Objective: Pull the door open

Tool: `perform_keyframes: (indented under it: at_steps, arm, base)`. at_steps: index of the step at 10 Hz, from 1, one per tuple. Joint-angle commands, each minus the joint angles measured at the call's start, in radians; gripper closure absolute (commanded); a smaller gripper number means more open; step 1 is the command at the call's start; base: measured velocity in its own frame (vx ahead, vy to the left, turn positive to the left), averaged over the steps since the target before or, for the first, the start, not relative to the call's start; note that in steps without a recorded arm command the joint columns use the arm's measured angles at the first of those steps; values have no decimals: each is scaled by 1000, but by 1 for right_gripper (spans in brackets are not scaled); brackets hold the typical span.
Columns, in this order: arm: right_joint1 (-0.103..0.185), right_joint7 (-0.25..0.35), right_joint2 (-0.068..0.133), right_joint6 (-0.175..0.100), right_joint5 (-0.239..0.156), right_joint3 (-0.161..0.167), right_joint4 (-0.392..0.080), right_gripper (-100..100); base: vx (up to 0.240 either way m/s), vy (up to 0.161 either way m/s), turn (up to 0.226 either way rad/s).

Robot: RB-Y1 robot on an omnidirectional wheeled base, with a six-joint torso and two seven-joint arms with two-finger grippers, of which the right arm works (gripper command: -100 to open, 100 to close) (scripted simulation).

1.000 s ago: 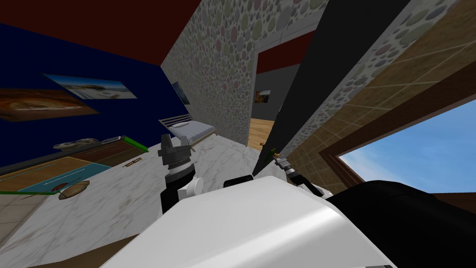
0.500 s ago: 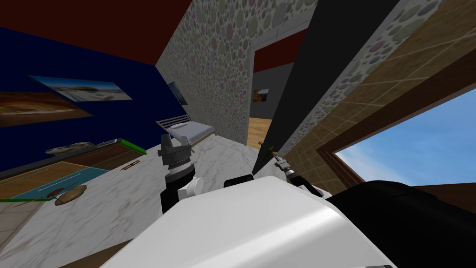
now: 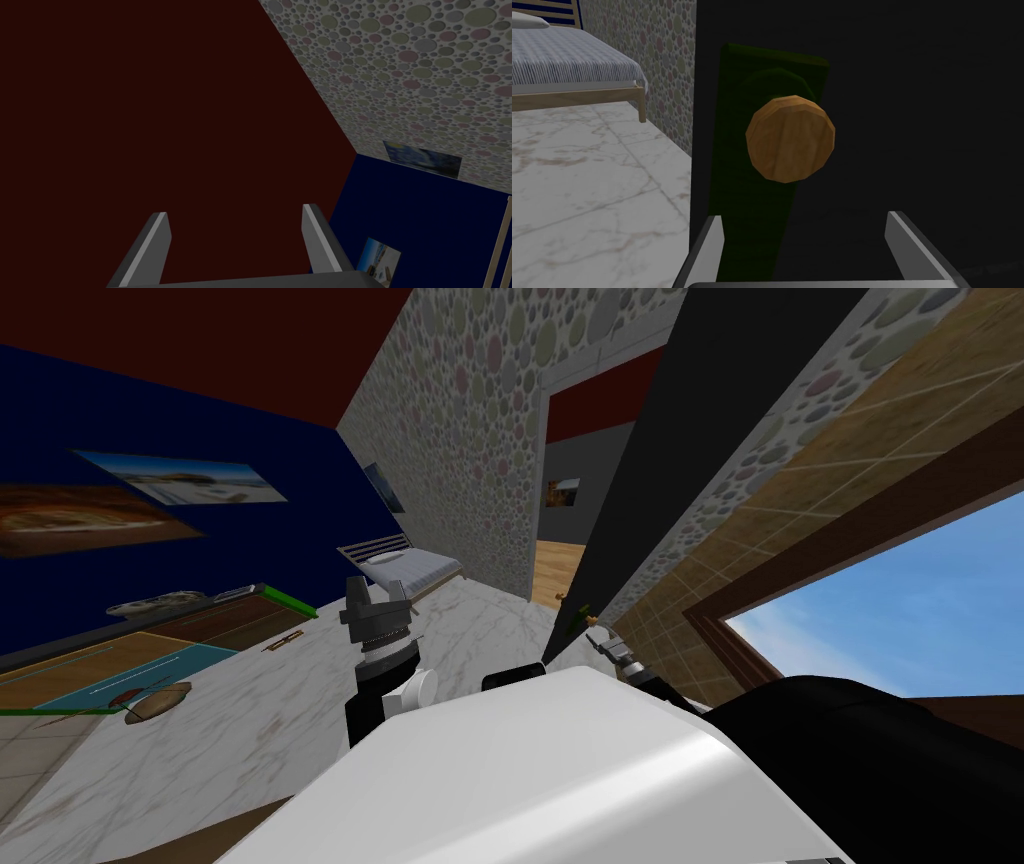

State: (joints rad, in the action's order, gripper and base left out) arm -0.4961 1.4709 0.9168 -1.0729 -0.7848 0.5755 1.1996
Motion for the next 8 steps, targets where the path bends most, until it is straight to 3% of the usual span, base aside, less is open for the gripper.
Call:
perform_keyframes:
  at_steps: [1,2,4,6,7,8]
  arm:
    - [-2,16,3,-35,7,13,-11,-100]
    - [-12,36,14,-72,14,31,-17,-100]
    - [-23,56,25,-111,21,49,-22,-100]
    - [-44,99,48,-178,37,86,-34,-100]
    - [-44,99,48,-191,37,86,-34,-100]
    - [-55,120,60,-229,44,105,-40,-100]
  base:
    - [5,-20,7]
    - [6,-14,14]
    - [4,-23,15]
    - [6,-23,18]
    - [5,-25,7]
    - [4,-26,12]
